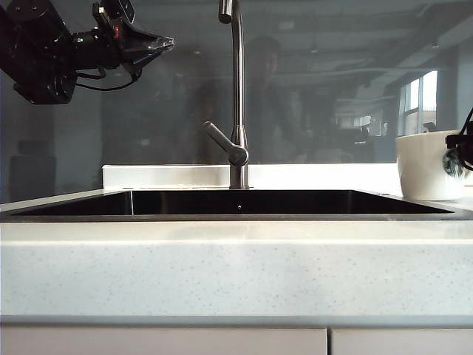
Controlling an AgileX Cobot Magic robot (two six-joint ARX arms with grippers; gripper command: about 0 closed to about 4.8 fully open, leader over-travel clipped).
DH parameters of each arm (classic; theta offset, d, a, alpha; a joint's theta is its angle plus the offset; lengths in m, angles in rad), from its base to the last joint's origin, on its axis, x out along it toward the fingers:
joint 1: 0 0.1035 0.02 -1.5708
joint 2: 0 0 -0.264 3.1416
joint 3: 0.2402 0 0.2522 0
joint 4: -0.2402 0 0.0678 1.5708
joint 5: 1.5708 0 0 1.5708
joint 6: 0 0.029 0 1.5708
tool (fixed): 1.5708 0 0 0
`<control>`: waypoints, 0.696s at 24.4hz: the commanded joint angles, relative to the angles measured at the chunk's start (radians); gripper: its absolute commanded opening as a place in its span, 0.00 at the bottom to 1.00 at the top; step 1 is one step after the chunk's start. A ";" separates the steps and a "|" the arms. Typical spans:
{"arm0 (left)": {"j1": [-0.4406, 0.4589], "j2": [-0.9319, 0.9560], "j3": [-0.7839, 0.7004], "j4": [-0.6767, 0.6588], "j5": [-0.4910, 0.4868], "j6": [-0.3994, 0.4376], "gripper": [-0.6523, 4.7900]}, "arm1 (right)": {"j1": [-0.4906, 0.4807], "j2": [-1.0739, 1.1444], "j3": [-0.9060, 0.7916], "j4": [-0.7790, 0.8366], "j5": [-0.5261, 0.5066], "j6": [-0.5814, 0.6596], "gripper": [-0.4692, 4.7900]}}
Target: Pick up the mug next to the sink, go to the faucet to get some water, pour the water into the sink, and finally put the mug back to its place.
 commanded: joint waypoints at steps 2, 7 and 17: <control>0.001 -0.009 0.002 0.037 0.003 -0.003 0.11 | -0.007 -0.009 0.002 0.005 -0.006 0.011 0.44; 0.001 -0.010 0.002 0.037 0.003 -0.004 0.11 | -0.018 -0.010 -0.041 0.067 -0.006 0.012 0.44; 0.000 -0.014 0.002 0.037 0.006 -0.011 0.11 | -0.039 -0.065 -0.200 0.208 -0.001 0.064 0.40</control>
